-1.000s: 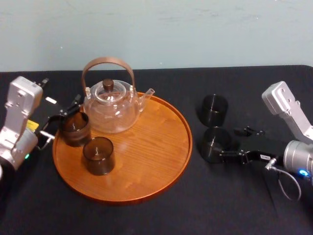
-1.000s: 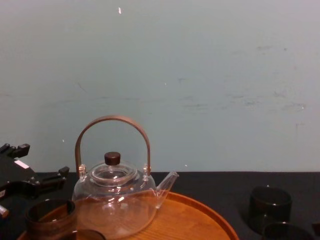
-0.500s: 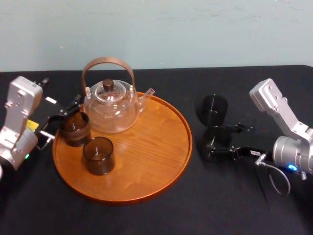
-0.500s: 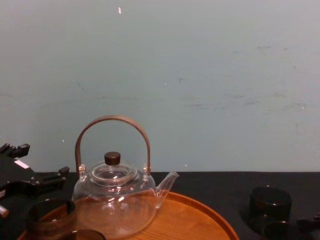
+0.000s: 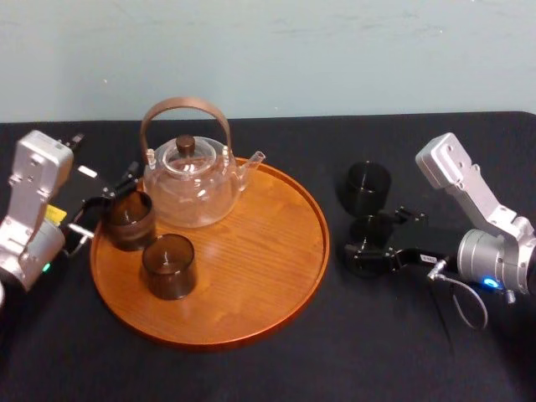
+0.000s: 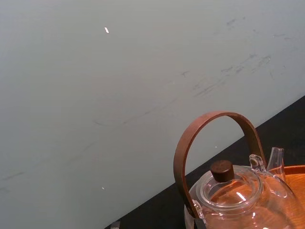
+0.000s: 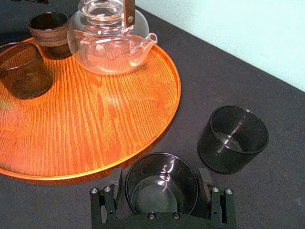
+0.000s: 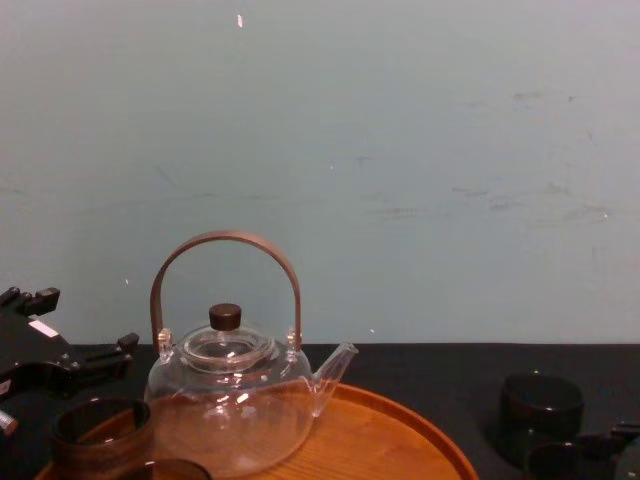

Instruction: Pick up the glass from the table and place it on the tray.

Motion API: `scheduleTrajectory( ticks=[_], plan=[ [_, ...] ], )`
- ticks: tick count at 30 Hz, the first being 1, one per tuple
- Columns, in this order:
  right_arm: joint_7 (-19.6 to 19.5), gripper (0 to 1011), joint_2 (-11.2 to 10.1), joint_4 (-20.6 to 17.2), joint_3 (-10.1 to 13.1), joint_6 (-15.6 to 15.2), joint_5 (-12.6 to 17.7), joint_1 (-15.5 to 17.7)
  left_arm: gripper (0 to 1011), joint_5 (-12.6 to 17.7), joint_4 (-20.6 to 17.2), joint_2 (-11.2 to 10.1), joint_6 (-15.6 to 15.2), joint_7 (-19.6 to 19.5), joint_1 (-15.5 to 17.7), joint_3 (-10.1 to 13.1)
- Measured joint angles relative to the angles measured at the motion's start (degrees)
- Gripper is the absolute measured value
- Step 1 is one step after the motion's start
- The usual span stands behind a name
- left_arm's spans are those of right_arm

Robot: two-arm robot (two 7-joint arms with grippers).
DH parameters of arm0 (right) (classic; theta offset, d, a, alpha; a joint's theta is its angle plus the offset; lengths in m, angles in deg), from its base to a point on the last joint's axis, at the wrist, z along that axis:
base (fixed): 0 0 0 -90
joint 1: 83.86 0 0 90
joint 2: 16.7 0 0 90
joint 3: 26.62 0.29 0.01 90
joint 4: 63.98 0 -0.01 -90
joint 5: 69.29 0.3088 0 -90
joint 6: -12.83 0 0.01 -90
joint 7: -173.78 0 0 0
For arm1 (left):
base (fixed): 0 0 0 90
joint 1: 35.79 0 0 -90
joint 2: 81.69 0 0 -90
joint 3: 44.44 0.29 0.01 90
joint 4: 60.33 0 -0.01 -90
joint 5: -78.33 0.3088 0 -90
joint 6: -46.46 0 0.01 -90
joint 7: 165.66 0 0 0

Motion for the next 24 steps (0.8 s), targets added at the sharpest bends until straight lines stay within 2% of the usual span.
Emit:
scheduleTrajectory(
  ticks=[8, 13, 24],
  plan=[
    [0.0, 997, -0.1, 0.0, 0.0, 0.0, 0.1, 0.0, 1001, 0.0, 0.0, 0.0, 0.0, 0.0, 0.0, 0.0],
    [0.0, 905, -0.1, 0.0, 0.1, 0.0, 0.2, 0.0, 1001, 0.0, 0.0, 0.0, 0.0, 0.0, 0.0, 0.0],
    [0.0, 903, -0.1, -0.1, 0.1, 0.0, 0.3, 0.1, 1001, 0.0, 0.0, 0.0, 0.0, 0.0, 0.0, 0.0]
  ],
)
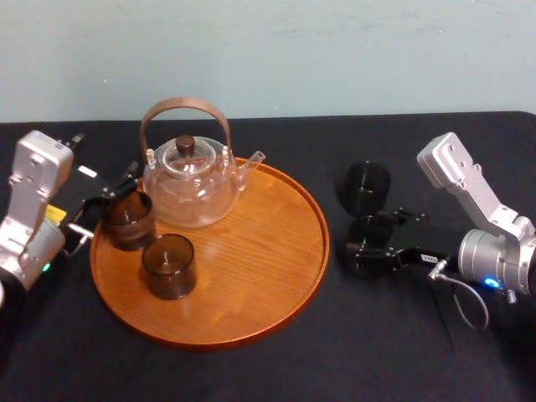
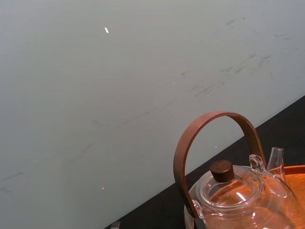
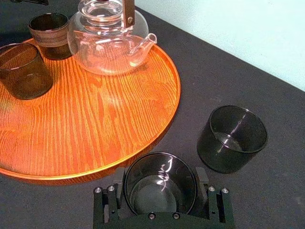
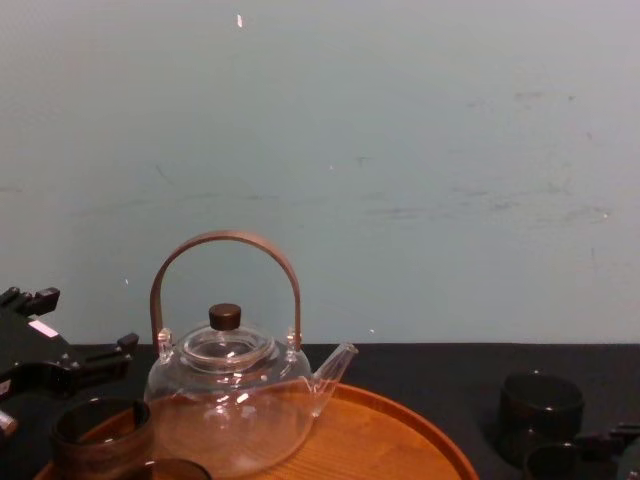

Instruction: Pick up the glass from the table and place it on the tray.

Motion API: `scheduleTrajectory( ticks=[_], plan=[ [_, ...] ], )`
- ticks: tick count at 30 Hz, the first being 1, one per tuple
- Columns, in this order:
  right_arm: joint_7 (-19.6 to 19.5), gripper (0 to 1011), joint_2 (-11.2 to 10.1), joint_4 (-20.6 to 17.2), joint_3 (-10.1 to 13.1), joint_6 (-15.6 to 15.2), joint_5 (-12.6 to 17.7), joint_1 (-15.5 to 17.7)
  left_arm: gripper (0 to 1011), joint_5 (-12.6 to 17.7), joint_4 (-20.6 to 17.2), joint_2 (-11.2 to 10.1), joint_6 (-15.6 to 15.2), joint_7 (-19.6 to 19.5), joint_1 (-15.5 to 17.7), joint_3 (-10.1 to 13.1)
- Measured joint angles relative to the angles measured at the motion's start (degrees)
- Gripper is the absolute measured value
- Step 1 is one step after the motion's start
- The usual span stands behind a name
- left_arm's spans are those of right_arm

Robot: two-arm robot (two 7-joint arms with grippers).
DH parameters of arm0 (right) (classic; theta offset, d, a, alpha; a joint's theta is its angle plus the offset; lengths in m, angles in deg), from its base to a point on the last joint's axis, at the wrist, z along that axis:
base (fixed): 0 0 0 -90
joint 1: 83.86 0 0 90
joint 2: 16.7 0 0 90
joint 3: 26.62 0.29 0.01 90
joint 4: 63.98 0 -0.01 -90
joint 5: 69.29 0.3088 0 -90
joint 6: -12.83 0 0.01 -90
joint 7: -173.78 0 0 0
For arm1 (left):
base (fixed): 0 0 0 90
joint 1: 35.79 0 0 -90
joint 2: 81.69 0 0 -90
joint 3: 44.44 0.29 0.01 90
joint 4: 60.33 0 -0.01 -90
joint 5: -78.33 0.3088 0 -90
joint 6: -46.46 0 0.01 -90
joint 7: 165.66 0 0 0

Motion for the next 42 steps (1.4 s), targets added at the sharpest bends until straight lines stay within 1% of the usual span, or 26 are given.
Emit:
scheduleTrajectory(
  ticks=[9, 17, 24, 29, 32, 37, 42],
  plan=[
    [0.0, 902, 0.0, 0.0, 0.0, 0.0, 0.1, 0.0, 1001, 0.0, 0.0, 0.0, 0.0, 0.0, 0.0, 0.0],
    [0.4, 902, -0.7, -1.6, 1.4, 1.2, 0.6, 0.8, 1001, 0.0, 0.0, 0.0, 0.0, 0.0, 0.0, 0.0],
    [2.0, 902, -2.7, -5.1, 3.0, 2.4, 1.9, 1.3, 1001, 0.0, 0.0, 0.0, 0.0, 0.0, 0.0, 0.0],
    [2.8, 902, -3.8, -6.9, 3.5, 3.1, 2.7, 1.0, 1001, 0.0, 0.0, 0.0, 0.0, 0.0, 0.0, 0.0],
    [3.5, 902, -4.2, -7.7, 3.1, 3.8, 2.9, 0.4, 1001, 0.0, 0.0, 0.0, 0.0, 0.0, 0.0, 0.0],
    [3.7, 903, -3.8, -7.9, 2.3, 4.7, 2.9, -0.4, 1001, 0.0, 0.0, 0.0, 0.0, 0.0, 0.0, 0.0],
    [4.1, 902, -2.1, -7.3, 0.6, 5.9, 2.8, -2.1, 1001, 0.0, 0.0, 0.0, 0.0, 0.0, 0.0, 0.0]
  ],
)
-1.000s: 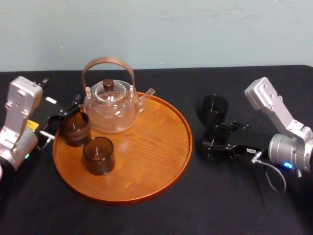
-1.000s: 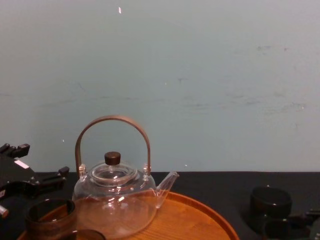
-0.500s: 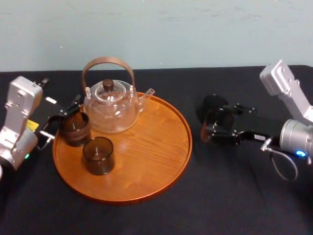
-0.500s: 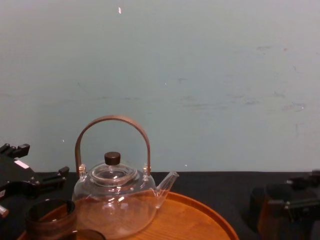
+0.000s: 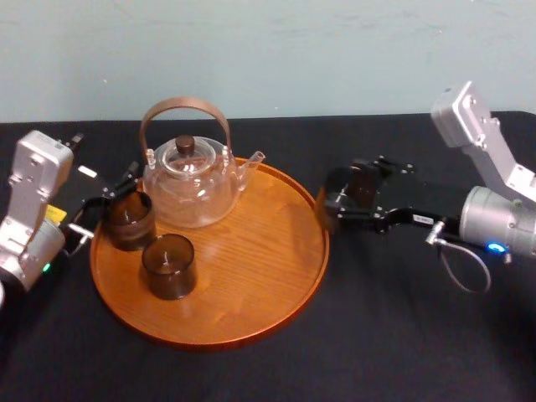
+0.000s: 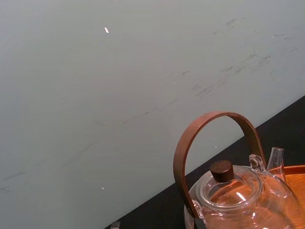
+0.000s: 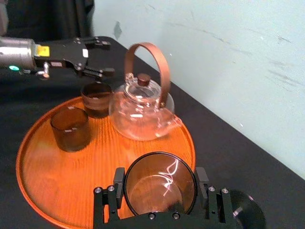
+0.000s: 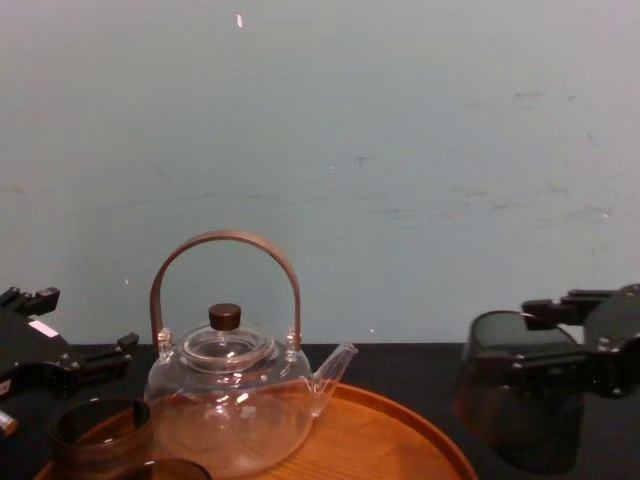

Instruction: Pick up the glass from the table and place it on the tray.

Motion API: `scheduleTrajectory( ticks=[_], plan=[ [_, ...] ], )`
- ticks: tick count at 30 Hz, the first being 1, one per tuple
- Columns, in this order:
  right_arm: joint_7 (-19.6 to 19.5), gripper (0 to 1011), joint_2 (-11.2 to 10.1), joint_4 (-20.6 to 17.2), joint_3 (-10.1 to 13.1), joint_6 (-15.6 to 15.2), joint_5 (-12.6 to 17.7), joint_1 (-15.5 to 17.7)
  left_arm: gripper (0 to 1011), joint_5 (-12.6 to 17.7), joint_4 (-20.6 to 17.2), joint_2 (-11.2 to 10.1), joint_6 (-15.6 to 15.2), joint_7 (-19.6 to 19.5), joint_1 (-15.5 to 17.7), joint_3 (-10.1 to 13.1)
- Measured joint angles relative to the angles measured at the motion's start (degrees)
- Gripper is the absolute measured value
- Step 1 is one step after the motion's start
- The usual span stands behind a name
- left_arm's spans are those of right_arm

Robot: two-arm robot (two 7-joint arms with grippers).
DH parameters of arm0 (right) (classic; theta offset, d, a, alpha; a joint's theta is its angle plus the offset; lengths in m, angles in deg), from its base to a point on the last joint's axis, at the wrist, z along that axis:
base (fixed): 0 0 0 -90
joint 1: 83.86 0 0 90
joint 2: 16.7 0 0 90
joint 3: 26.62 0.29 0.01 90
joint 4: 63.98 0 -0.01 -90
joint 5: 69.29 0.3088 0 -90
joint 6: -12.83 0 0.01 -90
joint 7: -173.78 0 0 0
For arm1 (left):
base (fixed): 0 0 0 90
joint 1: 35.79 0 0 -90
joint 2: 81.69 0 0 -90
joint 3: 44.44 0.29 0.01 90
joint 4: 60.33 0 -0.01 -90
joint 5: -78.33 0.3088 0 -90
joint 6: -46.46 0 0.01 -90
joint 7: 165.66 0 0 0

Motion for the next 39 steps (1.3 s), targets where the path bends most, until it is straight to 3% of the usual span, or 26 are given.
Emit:
scheduleTrajectory(
  ticks=[16, 26, 39],
  plan=[
    [1.8, 902, 5.0, 2.3, -6.3, 1.4, -0.8, -4.1, 1001, 0.0, 0.0, 0.0, 0.0, 0.0, 0.0, 0.0],
    [3.1, 902, 7.1, 4.3, -10.0, 2.2, -1.4, -4.8, 1001, 0.0, 0.0, 0.0, 0.0, 0.0, 0.0, 0.0],
    [4.0, 902, 8.8, 8.5, -12.8, 3.3, -2.5, -5.4, 1002, 0.0, 0.0, 0.0, 0.0, 0.0, 0.0, 0.0]
  ],
)
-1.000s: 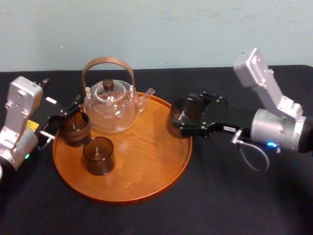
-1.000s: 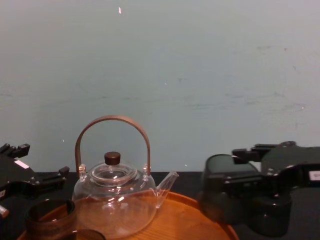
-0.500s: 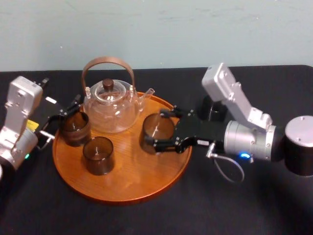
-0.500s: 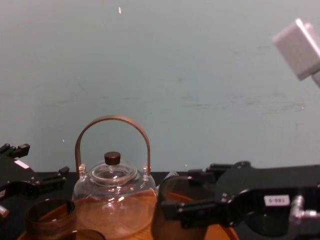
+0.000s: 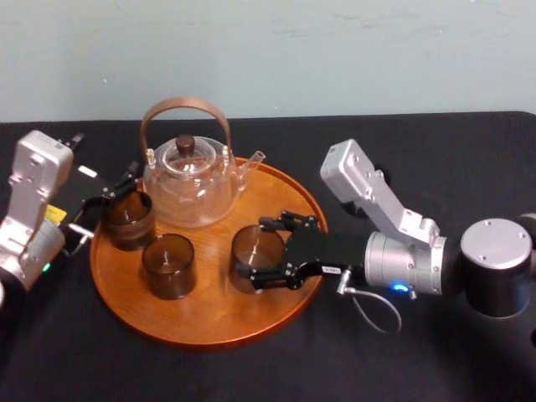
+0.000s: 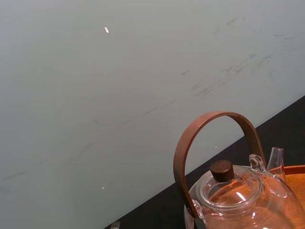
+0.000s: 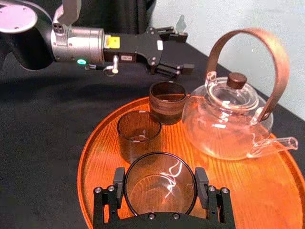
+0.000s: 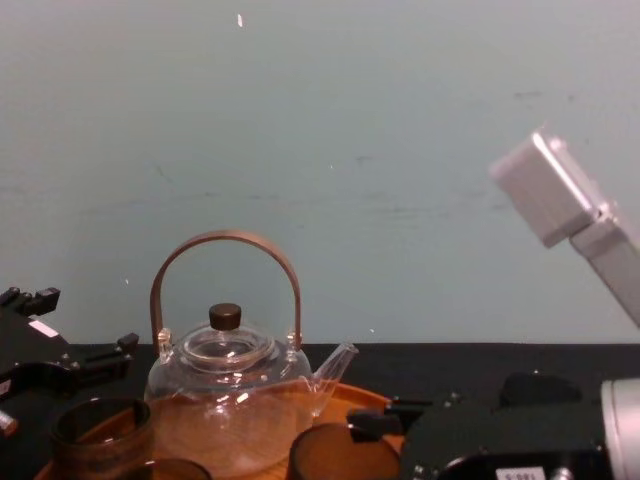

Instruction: Pick up the glass from the table and place it on the tray.

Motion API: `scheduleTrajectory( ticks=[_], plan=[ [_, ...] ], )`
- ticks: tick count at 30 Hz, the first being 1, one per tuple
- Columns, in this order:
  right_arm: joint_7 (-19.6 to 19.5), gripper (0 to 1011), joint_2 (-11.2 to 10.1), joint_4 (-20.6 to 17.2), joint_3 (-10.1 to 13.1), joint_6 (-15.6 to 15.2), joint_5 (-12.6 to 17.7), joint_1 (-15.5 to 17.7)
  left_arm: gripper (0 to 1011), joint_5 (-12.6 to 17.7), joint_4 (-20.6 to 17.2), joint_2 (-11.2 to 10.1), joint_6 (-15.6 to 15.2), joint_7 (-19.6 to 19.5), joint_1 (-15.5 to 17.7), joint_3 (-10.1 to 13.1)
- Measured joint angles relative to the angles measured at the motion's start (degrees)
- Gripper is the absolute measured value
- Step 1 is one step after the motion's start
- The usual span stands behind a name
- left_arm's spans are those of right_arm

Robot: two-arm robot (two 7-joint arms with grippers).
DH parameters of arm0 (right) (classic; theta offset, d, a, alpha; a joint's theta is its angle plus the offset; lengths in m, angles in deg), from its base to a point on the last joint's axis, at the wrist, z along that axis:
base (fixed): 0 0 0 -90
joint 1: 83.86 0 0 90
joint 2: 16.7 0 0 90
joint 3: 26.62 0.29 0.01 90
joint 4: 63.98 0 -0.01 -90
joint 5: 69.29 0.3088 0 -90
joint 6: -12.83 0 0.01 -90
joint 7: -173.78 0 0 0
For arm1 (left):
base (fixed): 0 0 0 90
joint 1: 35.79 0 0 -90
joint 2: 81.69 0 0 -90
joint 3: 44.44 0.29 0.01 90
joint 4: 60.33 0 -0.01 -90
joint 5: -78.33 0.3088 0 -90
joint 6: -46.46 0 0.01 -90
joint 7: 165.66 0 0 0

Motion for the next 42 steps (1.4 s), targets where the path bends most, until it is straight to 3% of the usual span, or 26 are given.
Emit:
scheduleTrajectory(
  ticks=[27, 39, 42],
  plan=[
    [-1.6, 902, 2.5, 4.0, -1.4, 0.7, -4.8, 0.2, 1001, 0.0, 0.0, 0.0, 0.0, 0.0, 0.0, 0.0],
    [-1.5, 903, 2.4, 3.9, -1.4, 0.7, -4.7, 0.2, 1001, 0.0, 0.0, 0.0, 0.0, 0.0, 0.0, 0.0],
    [-1.5, 958, 2.4, 3.9, -1.4, 0.7, -4.6, 0.2, 1001, 0.0, 0.0, 0.0, 0.0, 0.0, 0.0, 0.0]
  ],
)
